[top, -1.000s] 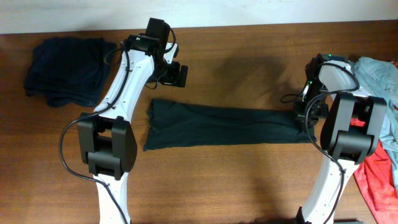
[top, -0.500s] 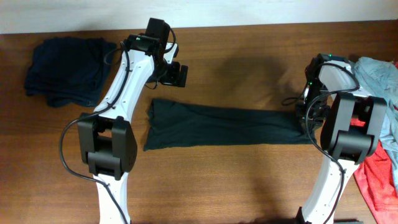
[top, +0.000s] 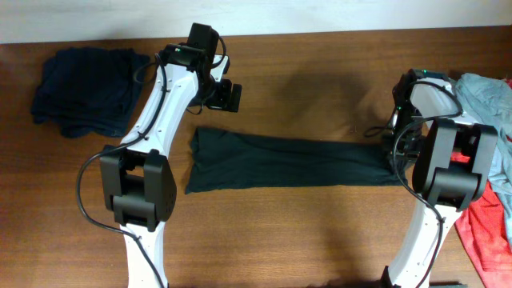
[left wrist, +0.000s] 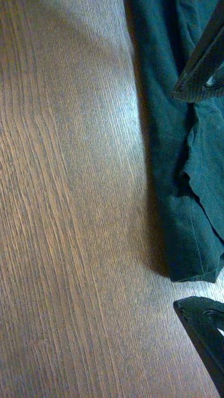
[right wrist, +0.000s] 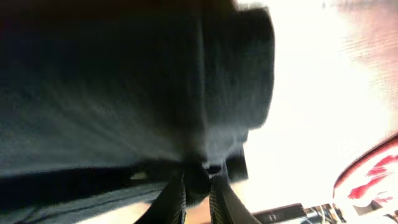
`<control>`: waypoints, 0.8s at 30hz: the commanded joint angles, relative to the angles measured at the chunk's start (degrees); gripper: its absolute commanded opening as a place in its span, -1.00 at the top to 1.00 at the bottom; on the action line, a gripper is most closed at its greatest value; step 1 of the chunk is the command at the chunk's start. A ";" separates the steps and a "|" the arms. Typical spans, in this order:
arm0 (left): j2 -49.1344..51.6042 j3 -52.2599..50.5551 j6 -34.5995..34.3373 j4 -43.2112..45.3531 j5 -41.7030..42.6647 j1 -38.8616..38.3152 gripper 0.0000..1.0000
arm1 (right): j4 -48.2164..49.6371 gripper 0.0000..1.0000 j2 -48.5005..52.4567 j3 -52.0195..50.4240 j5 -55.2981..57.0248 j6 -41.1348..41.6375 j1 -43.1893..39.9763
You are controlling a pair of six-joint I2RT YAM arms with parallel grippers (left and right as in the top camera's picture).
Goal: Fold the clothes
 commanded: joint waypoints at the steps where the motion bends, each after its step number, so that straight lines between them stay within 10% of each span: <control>1: -0.72 -0.22 0.04 0.11 0.22 0.20 -0.98 | -1.75 0.48 -2.03 -0.44 1.18 0.07 -0.48; 7: -0.72 -0.22 0.04 0.11 0.22 0.20 -0.98 | -3.10 0.17 -2.03 -0.42 1.38 0.04 -0.50; 24: -0.72 -0.22 0.04 0.11 0.22 0.20 -0.99 | -10.91 0.43 -2.60 25.94 -4.76 0.15 -0.31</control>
